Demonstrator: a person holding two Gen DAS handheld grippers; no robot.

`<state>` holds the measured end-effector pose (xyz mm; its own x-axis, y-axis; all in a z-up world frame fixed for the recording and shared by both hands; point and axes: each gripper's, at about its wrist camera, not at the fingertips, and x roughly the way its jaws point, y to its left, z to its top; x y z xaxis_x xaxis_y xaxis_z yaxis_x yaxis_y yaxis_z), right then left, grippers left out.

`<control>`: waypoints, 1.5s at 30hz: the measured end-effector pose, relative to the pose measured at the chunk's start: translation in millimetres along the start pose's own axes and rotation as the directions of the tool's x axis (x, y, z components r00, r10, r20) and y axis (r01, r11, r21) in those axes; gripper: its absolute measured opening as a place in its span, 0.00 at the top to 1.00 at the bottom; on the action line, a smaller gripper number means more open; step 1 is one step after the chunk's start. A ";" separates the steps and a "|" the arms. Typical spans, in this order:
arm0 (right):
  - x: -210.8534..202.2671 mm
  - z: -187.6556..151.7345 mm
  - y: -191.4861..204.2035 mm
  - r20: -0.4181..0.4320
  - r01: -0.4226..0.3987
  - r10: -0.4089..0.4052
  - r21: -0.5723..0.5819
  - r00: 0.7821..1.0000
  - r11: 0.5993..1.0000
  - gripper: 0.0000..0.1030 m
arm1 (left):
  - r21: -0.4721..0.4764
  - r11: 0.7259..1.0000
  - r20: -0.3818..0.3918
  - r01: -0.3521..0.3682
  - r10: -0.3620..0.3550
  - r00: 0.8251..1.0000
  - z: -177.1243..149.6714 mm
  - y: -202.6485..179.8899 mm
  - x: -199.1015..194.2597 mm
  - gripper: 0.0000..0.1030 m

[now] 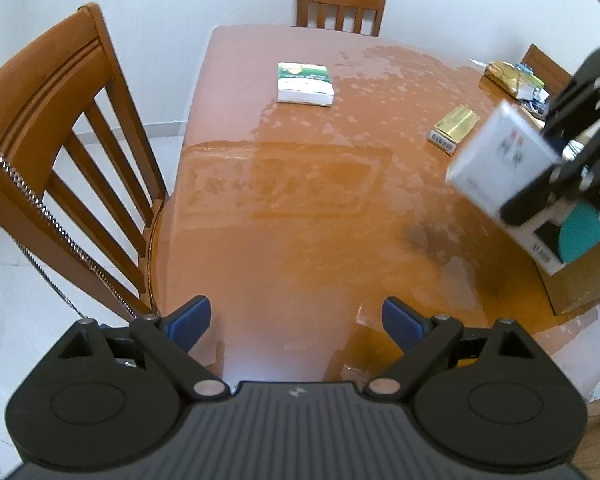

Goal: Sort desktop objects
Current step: 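Carry the upright white-and-teal box with the right gripper toward the cardboard box, then lower the white-and-teal box into the cardboard box beside the blue-and-white box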

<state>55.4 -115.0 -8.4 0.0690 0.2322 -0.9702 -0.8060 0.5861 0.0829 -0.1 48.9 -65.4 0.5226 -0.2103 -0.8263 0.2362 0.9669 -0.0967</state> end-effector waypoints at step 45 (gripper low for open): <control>-89.2 -145.8 -114.3 -0.027 -0.076 0.072 -0.213 0.997 0.974 0.72 | 0.137 0.989 -0.035 -0.058 0.064 0.997 21.9 -140.8 11.9 0.10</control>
<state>55.7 -315.9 35.5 -0.0056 0.2525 -0.9676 -0.9158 0.3873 0.1064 -9.2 -92.9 -49.5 0.5079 -0.1431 -0.8494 0.3152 0.9486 0.0287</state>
